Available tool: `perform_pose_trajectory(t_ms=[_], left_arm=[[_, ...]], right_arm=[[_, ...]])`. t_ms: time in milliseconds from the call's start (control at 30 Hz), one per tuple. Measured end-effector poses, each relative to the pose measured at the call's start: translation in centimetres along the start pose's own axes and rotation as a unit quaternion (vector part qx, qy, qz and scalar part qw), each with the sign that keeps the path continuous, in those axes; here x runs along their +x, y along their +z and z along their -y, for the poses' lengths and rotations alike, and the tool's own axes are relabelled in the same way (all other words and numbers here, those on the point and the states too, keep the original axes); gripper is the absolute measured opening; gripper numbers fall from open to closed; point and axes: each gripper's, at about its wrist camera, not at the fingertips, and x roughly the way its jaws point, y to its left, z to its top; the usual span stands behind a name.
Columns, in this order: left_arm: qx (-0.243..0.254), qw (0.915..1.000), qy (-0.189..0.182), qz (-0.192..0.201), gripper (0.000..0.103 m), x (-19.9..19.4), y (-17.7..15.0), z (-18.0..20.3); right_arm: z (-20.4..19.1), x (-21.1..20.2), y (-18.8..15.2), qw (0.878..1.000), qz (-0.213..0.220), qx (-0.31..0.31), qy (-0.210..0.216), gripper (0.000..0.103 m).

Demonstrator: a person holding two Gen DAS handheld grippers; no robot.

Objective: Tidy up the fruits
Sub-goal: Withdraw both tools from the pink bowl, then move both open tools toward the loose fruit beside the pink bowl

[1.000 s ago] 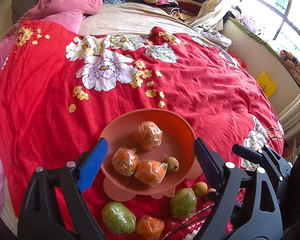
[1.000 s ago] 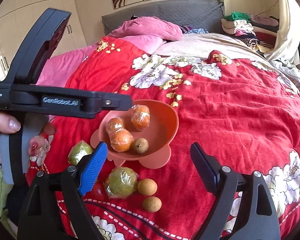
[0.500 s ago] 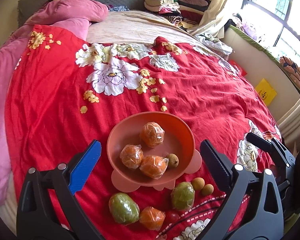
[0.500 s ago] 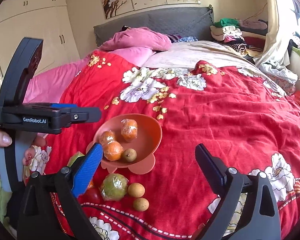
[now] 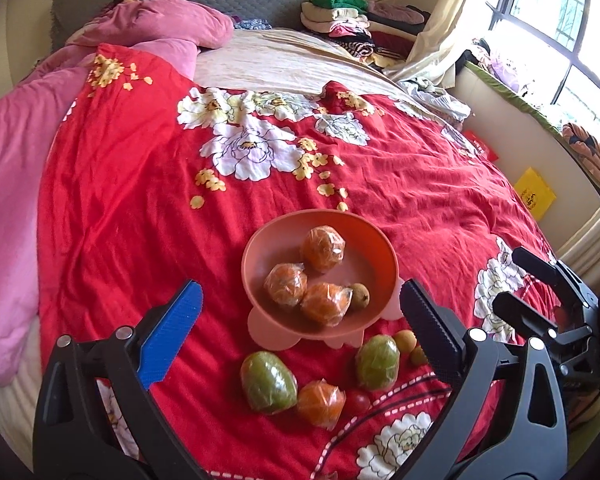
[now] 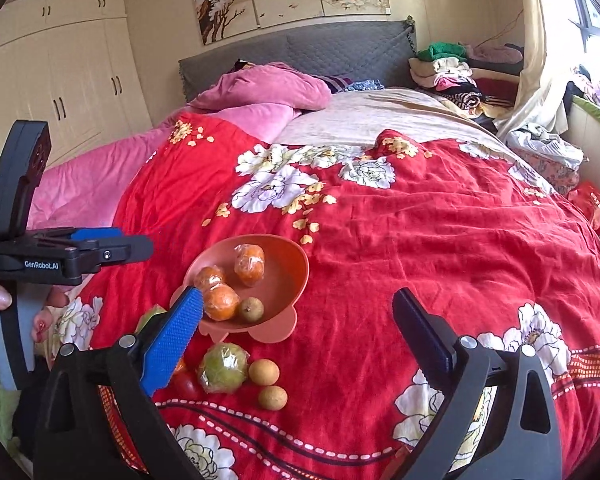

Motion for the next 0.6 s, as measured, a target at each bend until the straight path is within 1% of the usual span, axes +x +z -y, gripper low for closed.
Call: perform_pose_trajectory(t_ms=[400,600], left_arm=[[-0.005,1.0,-0.001,-0.003,0.093,-0.8,-2.0,-0.1],[-0.001,1.0,0.0,-0.006,0.093,-1.1,-3.1,0.1]], right_arm=[[-0.9,-0.9,-1.0,1.0,-0.007,-0.01,0.001,0.096],[-1.3,-1.1,-1.7,1.0,-0.015,-0.015,0.003,0.096]])
